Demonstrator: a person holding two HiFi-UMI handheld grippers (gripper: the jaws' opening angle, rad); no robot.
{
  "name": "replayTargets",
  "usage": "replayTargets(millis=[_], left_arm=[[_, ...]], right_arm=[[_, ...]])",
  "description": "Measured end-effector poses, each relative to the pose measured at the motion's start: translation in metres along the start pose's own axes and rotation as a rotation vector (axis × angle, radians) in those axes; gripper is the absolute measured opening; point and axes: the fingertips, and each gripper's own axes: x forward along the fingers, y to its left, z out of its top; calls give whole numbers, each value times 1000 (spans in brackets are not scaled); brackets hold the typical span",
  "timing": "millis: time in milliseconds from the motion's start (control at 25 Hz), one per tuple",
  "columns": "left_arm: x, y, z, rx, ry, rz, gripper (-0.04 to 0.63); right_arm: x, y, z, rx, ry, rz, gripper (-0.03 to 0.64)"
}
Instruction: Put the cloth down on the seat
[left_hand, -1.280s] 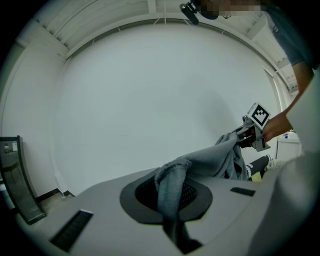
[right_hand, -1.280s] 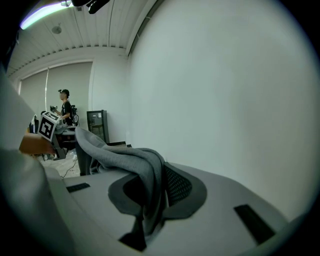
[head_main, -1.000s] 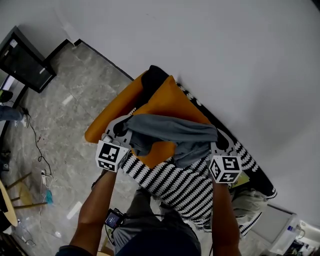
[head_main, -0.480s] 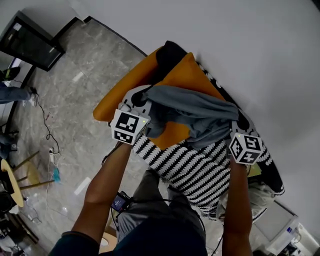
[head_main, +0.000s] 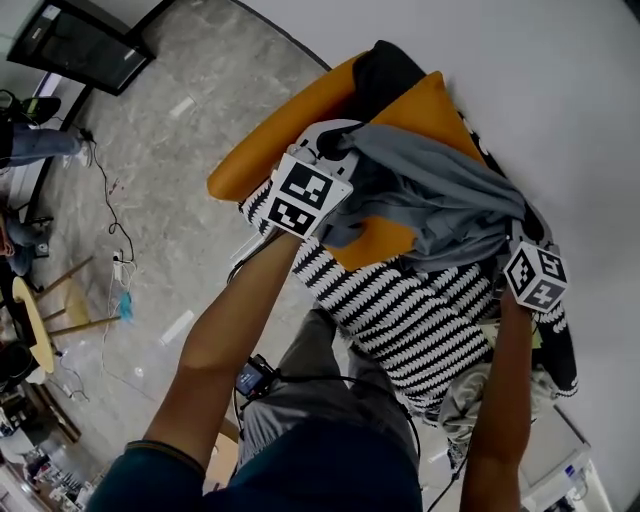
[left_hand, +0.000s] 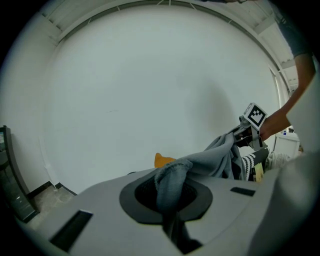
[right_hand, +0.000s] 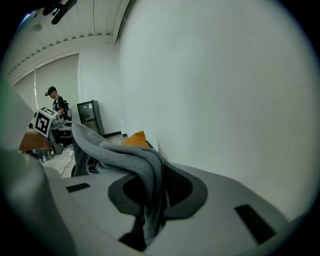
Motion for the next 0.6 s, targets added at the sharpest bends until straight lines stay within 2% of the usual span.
replayTargets(millis=[240,400,600], left_arm=[[14,4,-21,-23,81,-44,8],[25,5,-42,-76,170,-100,14],[29,10,-50,-108,236,-130,122]], right_arm=[[18,-4,-9,22,45,5,55],[28,-10,-19,48,96,17,65],[40,-14,-33,84,189,41,105]])
